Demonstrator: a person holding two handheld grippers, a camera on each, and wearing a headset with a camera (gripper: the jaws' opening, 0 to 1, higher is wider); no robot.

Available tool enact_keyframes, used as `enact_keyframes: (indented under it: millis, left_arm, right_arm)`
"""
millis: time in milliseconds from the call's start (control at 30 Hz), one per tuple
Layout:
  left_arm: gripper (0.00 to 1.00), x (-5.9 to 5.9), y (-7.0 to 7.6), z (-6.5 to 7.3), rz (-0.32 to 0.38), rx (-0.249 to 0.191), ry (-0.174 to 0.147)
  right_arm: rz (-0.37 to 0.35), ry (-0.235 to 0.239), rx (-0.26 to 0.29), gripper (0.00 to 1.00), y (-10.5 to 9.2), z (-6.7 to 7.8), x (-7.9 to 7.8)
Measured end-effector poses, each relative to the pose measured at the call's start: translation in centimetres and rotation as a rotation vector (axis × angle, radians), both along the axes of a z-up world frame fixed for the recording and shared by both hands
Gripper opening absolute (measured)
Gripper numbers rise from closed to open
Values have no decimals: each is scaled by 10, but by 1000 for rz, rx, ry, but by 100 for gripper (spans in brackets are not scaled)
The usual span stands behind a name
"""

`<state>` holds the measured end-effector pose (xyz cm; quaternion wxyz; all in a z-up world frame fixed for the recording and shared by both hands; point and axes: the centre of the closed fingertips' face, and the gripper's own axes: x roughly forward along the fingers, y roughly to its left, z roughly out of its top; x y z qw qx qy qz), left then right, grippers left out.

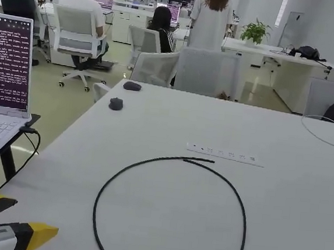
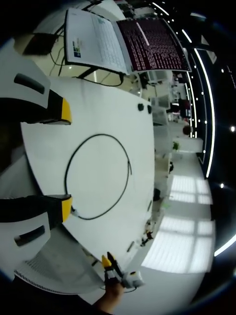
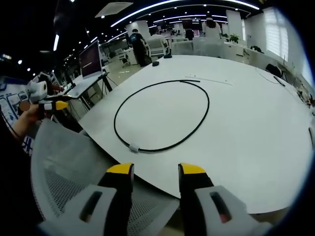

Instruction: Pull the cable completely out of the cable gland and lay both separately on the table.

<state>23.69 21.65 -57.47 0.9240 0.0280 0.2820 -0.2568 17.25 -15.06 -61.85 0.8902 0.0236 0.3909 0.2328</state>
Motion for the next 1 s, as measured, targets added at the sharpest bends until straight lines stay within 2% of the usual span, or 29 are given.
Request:
enact_keyframes:
  millis: [100, 200, 400, 467, 533, 567, 667, 800, 867, 1000]
  left_arm:
    - [56, 0, -4, 2, -26, 10, 5]
    - [57, 2, -5, 6, -29, 17, -9]
    - [56, 2, -15, 7, -58, 28, -14]
    - [55, 2, -19, 9, -67, 29, -20]
    - [56, 2, -24, 11, -89, 31, -40]
    - [56, 0, -27, 11, -107, 36, -39]
    - [54, -2, -34, 7, -146, 59, -26]
    - [54, -3, -42, 5, -168, 77, -25]
    - [54, -3, -44, 3, -171, 79, -23]
    - [54, -12, -49, -6, -189, 81, 3]
  right_arm:
    - [-5, -8, 7, 37, 1, 1, 0]
    - [-5, -3, 9, 37, 1, 0, -1]
    - [15, -4, 11, 36, 2, 0, -2]
    - [24, -1, 11, 35, 2, -1, -1]
    - [42, 3, 10, 35, 6, -3, 0]
    - [101, 9, -5, 35, 10, -3, -2]
    - [100, 9, -17, 35, 8, -2, 1]
    - [147, 34, -21, 35, 9, -6, -4]
    - [147, 42, -22, 34, 9, -9, -5]
    - [171, 79, -38, 35, 11, -20, -17]
